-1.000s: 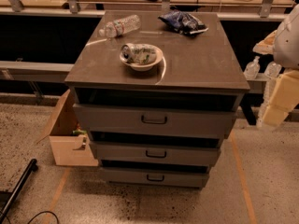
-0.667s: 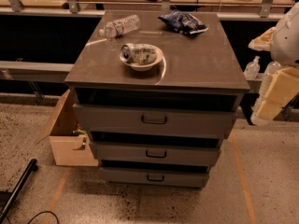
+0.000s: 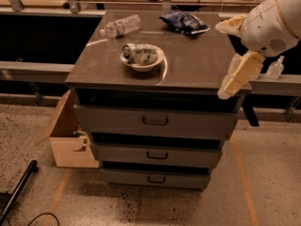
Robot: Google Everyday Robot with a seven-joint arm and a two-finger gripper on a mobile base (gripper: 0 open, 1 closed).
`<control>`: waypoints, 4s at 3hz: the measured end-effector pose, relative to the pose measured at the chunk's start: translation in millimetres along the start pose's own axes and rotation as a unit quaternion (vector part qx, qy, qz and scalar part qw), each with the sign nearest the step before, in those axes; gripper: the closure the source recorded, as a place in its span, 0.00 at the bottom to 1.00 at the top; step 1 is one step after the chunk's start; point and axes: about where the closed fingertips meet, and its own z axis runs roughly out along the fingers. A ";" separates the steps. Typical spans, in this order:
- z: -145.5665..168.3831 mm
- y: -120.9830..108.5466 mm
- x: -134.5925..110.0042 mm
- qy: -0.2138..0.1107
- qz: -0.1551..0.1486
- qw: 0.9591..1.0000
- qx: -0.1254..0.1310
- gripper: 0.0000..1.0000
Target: Pick 7up can from paper bowl and place on counter
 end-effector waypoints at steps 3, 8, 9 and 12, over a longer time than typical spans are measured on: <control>29.0 -43.6 -35.6 -0.050 -0.048 0.994 0.079 0.00; 133.4 -128.0 -37.9 -0.144 -0.039 0.984 0.092 0.00; 160.1 -137.2 -50.2 -0.158 -0.025 0.983 0.094 0.00; 222.3 -147.7 -111.8 -0.215 0.001 0.974 0.069 0.00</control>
Offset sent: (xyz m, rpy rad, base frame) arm 0.0266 0.0291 0.0001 0.0404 -0.1044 0.0532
